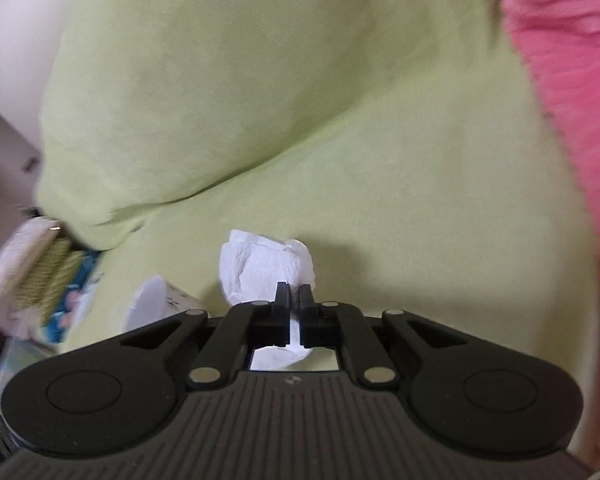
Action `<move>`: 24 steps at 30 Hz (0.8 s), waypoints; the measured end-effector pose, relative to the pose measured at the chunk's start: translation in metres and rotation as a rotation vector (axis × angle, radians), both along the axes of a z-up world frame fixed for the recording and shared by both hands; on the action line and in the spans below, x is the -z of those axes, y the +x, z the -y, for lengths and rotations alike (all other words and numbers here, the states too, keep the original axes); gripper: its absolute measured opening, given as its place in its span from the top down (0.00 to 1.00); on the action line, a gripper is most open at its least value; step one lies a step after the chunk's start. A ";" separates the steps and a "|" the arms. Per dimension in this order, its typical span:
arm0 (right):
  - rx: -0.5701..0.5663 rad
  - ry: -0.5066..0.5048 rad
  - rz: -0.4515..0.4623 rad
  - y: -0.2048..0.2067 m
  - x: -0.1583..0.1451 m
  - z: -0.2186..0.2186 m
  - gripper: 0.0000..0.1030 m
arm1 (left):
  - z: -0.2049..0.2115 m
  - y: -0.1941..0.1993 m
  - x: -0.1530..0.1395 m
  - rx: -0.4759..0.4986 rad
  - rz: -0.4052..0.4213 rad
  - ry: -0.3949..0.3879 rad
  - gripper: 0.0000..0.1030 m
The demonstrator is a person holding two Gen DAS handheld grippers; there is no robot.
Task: Clean container
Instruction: 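Release the mug handle with the left gripper and withdraw both grippers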
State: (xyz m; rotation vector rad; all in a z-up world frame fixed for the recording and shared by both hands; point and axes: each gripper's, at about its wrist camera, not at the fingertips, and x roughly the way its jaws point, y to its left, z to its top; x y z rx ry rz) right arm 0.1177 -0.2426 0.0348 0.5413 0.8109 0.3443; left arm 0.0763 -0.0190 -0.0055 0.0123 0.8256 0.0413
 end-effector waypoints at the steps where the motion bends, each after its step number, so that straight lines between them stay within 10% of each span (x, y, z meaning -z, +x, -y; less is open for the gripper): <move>1: 0.034 -0.017 0.008 -0.009 -0.001 -0.002 0.96 | -0.001 -0.001 -0.001 -0.002 0.004 -0.002 0.63; 9: 0.103 -0.008 -0.091 -0.043 0.000 -0.016 0.91 | -0.002 -0.002 0.000 -0.030 -0.009 -0.003 0.53; 16: -0.020 -0.287 0.073 -0.072 -0.038 -0.027 0.90 | -0.004 -0.010 -0.003 -0.051 -0.039 -0.016 0.40; 24: -0.199 -0.327 0.133 -0.090 -0.049 -0.033 0.71 | 0.000 -0.033 -0.022 -0.080 -0.056 -0.058 0.38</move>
